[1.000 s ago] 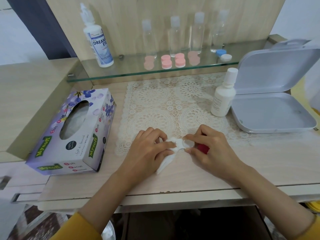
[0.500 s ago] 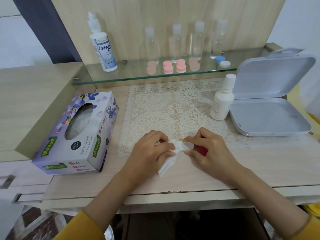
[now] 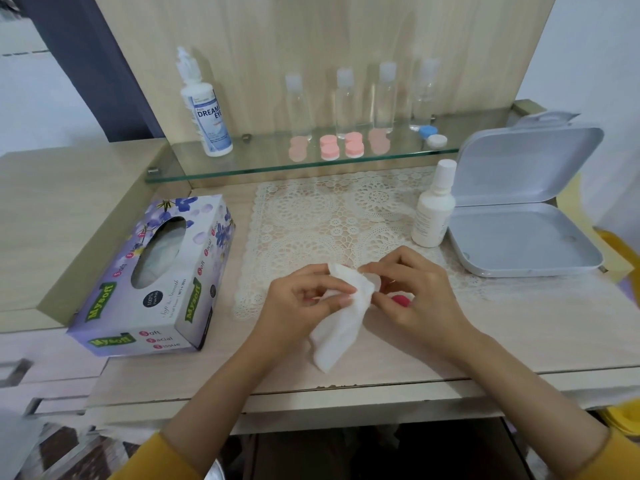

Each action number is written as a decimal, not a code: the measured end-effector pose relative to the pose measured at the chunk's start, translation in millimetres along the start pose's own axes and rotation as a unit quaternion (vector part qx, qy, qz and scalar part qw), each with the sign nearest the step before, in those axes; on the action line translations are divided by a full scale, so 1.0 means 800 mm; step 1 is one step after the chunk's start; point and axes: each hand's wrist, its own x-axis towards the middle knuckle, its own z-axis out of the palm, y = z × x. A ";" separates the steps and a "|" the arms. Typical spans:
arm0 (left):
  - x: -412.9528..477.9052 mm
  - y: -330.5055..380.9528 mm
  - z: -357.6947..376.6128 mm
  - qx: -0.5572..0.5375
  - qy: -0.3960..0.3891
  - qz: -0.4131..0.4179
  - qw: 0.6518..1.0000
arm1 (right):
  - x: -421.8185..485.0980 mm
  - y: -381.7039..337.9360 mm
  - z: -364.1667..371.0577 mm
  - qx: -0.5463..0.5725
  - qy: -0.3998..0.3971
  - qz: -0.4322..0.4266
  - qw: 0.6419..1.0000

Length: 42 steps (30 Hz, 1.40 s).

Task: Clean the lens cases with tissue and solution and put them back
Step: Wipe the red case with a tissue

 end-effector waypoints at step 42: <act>-0.006 0.018 0.011 -0.147 0.076 -0.102 0.981 | 0.004 -0.008 -0.009 -0.156 0.042 -0.148 0.976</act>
